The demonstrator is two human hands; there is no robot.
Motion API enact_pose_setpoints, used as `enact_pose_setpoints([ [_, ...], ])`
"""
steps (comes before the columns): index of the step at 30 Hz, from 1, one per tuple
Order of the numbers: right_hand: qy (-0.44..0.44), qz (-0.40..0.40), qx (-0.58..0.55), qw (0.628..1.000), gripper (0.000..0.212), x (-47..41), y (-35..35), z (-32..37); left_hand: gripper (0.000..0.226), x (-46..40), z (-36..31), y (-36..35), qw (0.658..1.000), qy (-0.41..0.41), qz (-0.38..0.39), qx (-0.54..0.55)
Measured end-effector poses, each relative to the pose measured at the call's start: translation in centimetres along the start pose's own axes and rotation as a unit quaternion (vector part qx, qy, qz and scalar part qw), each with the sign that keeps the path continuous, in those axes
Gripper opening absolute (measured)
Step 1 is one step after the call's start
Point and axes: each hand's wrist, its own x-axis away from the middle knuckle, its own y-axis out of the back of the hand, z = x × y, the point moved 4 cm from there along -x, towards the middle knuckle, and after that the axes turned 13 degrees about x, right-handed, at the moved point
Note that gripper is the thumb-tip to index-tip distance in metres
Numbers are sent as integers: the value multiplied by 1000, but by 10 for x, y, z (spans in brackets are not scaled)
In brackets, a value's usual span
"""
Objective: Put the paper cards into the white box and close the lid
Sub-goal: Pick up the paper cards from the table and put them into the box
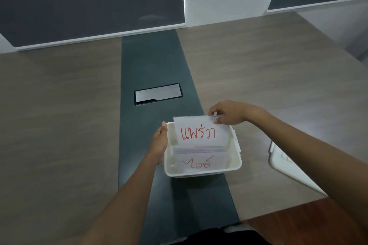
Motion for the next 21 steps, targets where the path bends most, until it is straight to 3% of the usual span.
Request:
enact_pose_setpoints([
  [10,18,70,0,997,29,-16,-61,9,45,-7,4,2,1000,-12,0,2],
  [21,4,186,-32,982,39,-9,-72,13,38,-7,5,2,1000,-21,-4,-1],
])
